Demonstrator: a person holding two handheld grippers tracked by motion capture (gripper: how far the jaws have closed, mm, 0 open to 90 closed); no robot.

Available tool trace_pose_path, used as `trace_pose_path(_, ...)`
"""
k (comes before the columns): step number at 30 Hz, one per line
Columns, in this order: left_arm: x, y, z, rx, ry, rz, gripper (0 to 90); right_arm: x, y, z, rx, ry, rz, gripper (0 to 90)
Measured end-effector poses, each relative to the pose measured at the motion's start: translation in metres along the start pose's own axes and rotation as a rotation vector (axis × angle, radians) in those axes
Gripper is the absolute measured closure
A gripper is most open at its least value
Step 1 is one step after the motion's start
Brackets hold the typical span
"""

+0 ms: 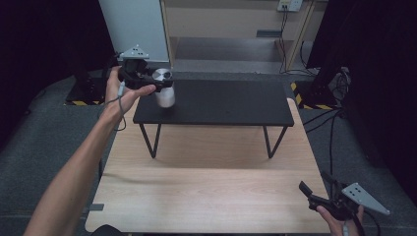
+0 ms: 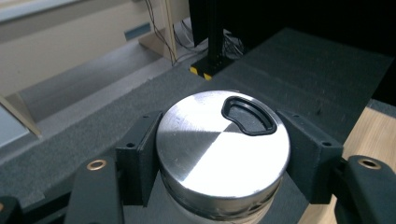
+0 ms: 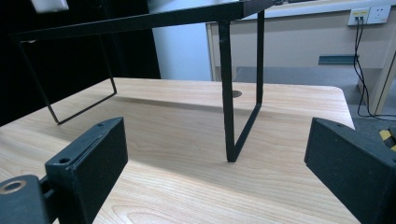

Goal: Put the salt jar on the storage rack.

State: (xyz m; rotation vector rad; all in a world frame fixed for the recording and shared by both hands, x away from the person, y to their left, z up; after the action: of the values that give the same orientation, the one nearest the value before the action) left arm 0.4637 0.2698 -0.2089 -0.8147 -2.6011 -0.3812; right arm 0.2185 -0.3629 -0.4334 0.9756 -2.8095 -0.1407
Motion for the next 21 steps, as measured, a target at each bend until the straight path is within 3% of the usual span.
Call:
trace_pose_path(5, -0.008, -0.001, 0.015, -0.006, 0.026, 0.002, 34.1, -0.001, 0.001, 0.0, 0.0, 0.004, -0.003, 5.8)
trace_pose_path(6, -0.008, 0.001, 0.02, 0.024, 0.007, 0.011, 33.9, -0.001, 0.0, 0.0, 0.001, 0.003, -0.003, 5.8)
trace_pose_path(7, -0.008, 0.001, 0.02, 0.024, 0.007, 0.011, 33.9, 0.0, 0.0, 0.0, 0.0, 0.002, -0.002, 5.8)
trace_pose_path(9, -0.008, 0.006, 0.03, 0.064, -0.032, 0.025, 33.4, 0.0, 0.0, 0.0, -0.003, 0.0, 0.0, 5.8)
trace_pose_path(11, -0.007, 0.007, 0.031, 0.097, -0.022, 0.018, 18.6, 0.0, 0.0, 0.0, -0.001, -0.001, -0.001, 5.8)
trace_pose_path(13, -0.002, 0.008, 0.032, 0.114, -0.028, 0.005, 10.4, 0.0, 0.0, 0.0, 0.001, -0.001, -0.002, 5.8)
trace_pose_path(17, 0.016, 0.008, 0.028, 0.099, -0.067, -0.016, 7.8, -0.001, 0.001, 0.0, 0.001, 0.001, -0.004, 5.8)
trace_pose_path(21, 0.038, 0.009, 0.018, 0.105, -0.118, -0.006, 6.5, -0.002, 0.002, -0.001, 0.004, 0.004, -0.01, 5.8)
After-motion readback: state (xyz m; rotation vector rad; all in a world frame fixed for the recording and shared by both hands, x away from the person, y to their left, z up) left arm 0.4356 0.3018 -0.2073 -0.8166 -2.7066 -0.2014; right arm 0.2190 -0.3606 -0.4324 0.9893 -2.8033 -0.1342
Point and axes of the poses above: each handheld gripper's, and its own axes: x roughly backward along the jaws, z roughly out of its underside, y roughly to its left, the point moved 8 cm from there along -x, roughly forward along the jaws, and after that the axes turned 11 degrees about -z, right-handed, at the moved point
